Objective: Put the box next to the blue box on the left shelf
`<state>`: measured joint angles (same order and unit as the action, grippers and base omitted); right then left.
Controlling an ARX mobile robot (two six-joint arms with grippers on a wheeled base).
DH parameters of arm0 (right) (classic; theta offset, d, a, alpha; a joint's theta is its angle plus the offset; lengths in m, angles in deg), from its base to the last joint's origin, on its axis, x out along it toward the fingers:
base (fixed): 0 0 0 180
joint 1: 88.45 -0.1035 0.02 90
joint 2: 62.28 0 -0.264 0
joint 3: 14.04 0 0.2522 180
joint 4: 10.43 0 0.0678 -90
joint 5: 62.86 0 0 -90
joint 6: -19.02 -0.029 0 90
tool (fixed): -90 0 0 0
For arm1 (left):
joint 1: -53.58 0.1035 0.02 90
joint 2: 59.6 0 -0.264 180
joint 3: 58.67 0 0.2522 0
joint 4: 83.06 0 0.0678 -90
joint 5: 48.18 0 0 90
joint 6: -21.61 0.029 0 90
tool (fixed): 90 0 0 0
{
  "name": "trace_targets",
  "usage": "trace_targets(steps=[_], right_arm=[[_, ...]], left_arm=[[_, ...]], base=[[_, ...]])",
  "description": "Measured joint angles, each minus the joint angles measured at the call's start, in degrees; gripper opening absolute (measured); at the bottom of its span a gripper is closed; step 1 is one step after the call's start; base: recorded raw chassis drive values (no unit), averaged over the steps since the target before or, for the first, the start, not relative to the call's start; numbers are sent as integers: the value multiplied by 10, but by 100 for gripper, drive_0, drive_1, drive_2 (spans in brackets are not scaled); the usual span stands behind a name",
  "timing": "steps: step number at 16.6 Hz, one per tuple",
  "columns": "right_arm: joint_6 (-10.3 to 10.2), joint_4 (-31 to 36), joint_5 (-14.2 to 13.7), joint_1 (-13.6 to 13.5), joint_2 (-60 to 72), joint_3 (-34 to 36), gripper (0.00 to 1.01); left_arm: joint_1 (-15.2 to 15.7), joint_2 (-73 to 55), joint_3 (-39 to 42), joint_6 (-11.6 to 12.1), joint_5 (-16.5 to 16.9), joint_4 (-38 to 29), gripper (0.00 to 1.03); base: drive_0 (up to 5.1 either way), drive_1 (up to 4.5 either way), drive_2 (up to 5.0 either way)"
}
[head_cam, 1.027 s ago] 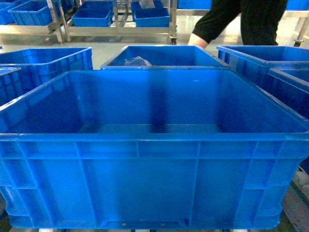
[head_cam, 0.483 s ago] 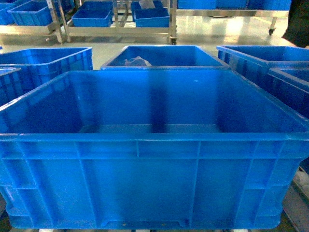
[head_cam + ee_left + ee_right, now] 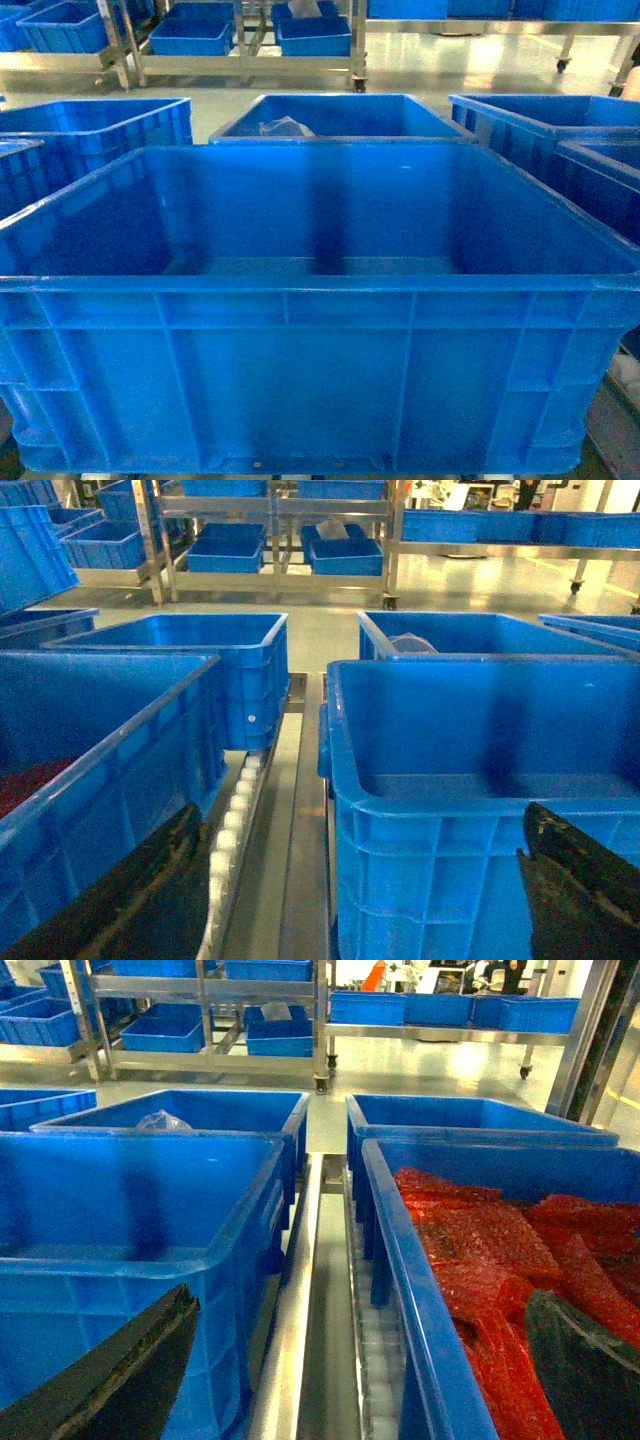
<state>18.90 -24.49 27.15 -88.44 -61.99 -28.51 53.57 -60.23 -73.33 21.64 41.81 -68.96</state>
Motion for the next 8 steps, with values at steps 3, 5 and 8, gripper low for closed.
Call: trace_targets(steps=[3,5,8], right_arm=[[0,0,0,0,0,0,98],[0,0,0,0,0,0,98],[0,0,0,0,0,0,98]], left_arm=[[0,0,0,0,0,0,98],[0,0,0,0,0,0,98],[0,0,0,0,0,0,98]], base=[[0,0,0],[0,0,0],[0,0,0]])
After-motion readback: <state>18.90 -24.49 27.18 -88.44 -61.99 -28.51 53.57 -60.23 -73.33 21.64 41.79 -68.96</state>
